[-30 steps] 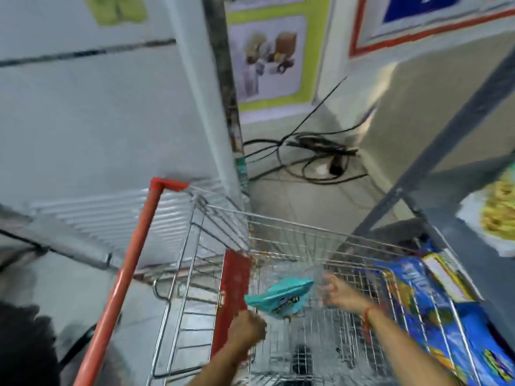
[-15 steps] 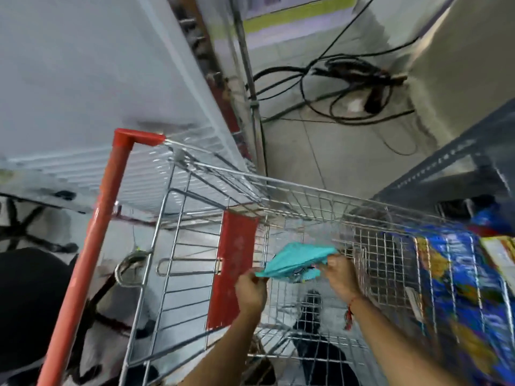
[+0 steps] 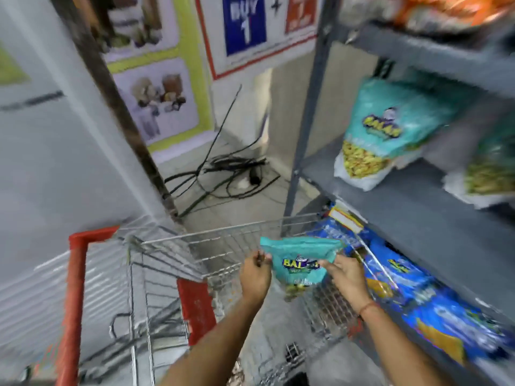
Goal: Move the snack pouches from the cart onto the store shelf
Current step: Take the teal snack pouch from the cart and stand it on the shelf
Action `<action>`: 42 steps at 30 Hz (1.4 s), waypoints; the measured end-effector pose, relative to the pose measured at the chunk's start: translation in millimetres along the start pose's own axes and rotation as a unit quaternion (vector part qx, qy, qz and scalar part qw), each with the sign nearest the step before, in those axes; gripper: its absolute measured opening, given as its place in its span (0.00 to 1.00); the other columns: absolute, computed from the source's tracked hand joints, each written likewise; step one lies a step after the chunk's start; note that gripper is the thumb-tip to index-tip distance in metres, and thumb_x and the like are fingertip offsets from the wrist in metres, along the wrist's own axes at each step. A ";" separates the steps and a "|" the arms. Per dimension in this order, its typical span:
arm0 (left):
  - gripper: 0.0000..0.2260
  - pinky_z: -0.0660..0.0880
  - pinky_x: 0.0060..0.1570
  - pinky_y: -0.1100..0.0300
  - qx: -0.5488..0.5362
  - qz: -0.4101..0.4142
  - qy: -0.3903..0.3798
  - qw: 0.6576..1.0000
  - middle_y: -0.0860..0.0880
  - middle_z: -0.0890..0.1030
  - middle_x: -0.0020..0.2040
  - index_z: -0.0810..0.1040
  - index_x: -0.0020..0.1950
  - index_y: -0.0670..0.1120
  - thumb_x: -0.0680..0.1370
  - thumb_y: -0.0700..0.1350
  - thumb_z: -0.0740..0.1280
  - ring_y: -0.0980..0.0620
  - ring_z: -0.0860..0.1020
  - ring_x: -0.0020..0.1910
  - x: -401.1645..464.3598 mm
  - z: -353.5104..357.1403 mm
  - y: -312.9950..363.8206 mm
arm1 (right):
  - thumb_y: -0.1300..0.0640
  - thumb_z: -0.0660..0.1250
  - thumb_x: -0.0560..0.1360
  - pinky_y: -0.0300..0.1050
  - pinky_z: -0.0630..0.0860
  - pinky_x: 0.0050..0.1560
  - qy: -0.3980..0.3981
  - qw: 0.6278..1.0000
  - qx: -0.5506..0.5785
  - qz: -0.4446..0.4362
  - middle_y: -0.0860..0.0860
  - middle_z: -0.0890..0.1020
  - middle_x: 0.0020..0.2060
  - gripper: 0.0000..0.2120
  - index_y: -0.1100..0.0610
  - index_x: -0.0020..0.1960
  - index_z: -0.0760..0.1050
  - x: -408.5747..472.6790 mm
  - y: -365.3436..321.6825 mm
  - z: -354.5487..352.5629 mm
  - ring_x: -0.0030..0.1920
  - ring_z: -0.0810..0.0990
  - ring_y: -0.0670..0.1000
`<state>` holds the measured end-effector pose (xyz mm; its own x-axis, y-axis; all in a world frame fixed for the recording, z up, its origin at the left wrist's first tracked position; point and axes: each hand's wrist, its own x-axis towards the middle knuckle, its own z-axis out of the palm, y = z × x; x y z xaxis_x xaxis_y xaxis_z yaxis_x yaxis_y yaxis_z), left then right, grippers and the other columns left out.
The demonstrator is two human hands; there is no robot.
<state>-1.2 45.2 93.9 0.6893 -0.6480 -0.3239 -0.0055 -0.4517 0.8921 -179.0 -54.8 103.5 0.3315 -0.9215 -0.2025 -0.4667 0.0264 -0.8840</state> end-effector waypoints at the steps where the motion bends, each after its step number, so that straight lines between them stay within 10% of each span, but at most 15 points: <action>1: 0.09 0.77 0.48 0.46 -0.005 0.031 -0.015 0.999 0.39 0.83 0.44 0.77 0.43 0.42 0.76 0.47 0.64 0.42 0.80 0.45 -6.1 -1.1 19.3 | 0.62 0.71 0.73 0.46 0.65 0.35 0.026 1.000 0.004 -0.016 0.56 0.74 0.28 0.12 0.69 0.34 0.76 -10.1 -10.6 -13.3 0.32 0.69 0.49; 4: 0.10 0.70 0.37 0.59 -0.059 0.121 -0.051 0.990 0.51 0.78 0.32 0.74 0.34 0.49 0.75 0.41 0.66 0.60 0.74 0.31 -24.2 -3.0 81.4 | 0.53 0.71 0.72 0.48 0.62 0.34 0.104 0.992 0.005 -0.067 0.58 0.73 0.27 0.22 0.74 0.35 0.72 -38.9 -46.5 -57.4 0.30 0.68 0.52; 9: 0.07 0.72 0.41 0.54 -0.083 0.228 -0.117 0.963 0.46 0.78 0.33 0.75 0.34 0.49 0.72 0.41 0.67 0.51 0.74 0.36 -54.5 -1.5 192.4 | 0.51 0.70 0.73 0.47 0.65 0.35 0.226 0.960 -0.068 -0.151 0.75 0.79 0.40 0.23 0.75 0.43 0.74 -88.2 -126.4 -137.1 0.33 0.72 0.49; 14: 0.07 0.80 0.44 0.49 -0.103 0.291 -0.163 0.937 0.46 0.81 0.32 0.79 0.28 0.51 0.67 0.47 0.68 0.50 0.78 0.33 -92.9 3.0 306.1 | 0.47 0.68 0.74 0.47 0.65 0.30 0.331 0.915 -0.123 -0.195 0.66 0.80 0.29 0.22 0.67 0.35 0.78 -142.8 -214.7 -212.2 0.27 0.75 0.57; 16: 0.09 0.79 0.51 0.40 -0.123 0.295 -0.210 0.924 0.42 0.81 0.35 0.78 0.28 0.49 0.68 0.45 0.69 0.46 0.78 0.36 -114.7 1.8 345.7 | 0.50 0.69 0.74 0.42 0.64 0.28 0.345 0.908 -0.090 -0.222 0.52 0.79 0.23 0.16 0.58 0.32 0.81 -161.2 -243.9 -237.1 0.25 0.72 0.46; 20: 0.09 0.80 0.54 0.40 -0.147 0.319 -0.225 0.909 0.40 0.86 0.44 0.76 0.30 0.48 0.70 0.46 0.69 0.39 0.84 0.46 -151.0 -3.4 394.6 | 0.54 0.69 0.74 0.40 0.72 0.29 0.361 0.899 -0.020 -0.246 0.50 0.85 0.31 0.09 0.56 0.39 0.84 -186.7 -280.1 -270.3 0.27 0.75 0.44; 29: 0.05 0.80 0.54 0.39 -0.153 0.334 -0.254 0.895 0.36 0.84 0.50 0.79 0.41 0.43 0.74 0.43 0.68 0.36 0.82 0.52 -165.6 2.0 409.1 | 0.54 0.70 0.74 0.41 0.78 0.34 0.362 0.899 0.006 -0.244 0.51 0.87 0.38 0.09 0.59 0.44 0.84 -193.3 -284.7 -283.6 0.31 0.79 0.45; 37: 0.11 0.71 0.38 0.54 -0.111 0.322 -0.309 0.888 0.49 0.75 0.30 0.74 0.32 0.48 0.75 0.42 0.68 0.49 0.70 0.32 -126.2 24.0 375.7 | 0.58 0.71 0.72 0.46 0.80 0.49 0.310 0.920 0.082 -0.227 0.52 0.87 0.46 0.04 0.57 0.45 0.84 -156.8 -237.6 -277.2 0.47 0.85 0.49; 42: 0.16 0.70 0.30 0.62 -0.077 0.279 -0.341 0.894 0.55 0.73 0.22 0.72 0.28 0.48 0.75 0.38 0.66 0.54 0.70 0.25 -86.8 66.0 322.2 | 0.58 0.73 0.71 0.32 0.74 0.35 0.307 0.937 0.053 -0.158 0.43 0.87 0.32 0.07 0.53 0.34 0.85 -118.0 -170.0 -265.3 0.33 0.80 0.39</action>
<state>-110.6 -84.6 388.7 0.0070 -0.9933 0.1155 -0.0755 0.1146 0.9905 -356.3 -53.3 389.4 -0.1102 -0.9384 0.3275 -0.3296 -0.2764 -0.9028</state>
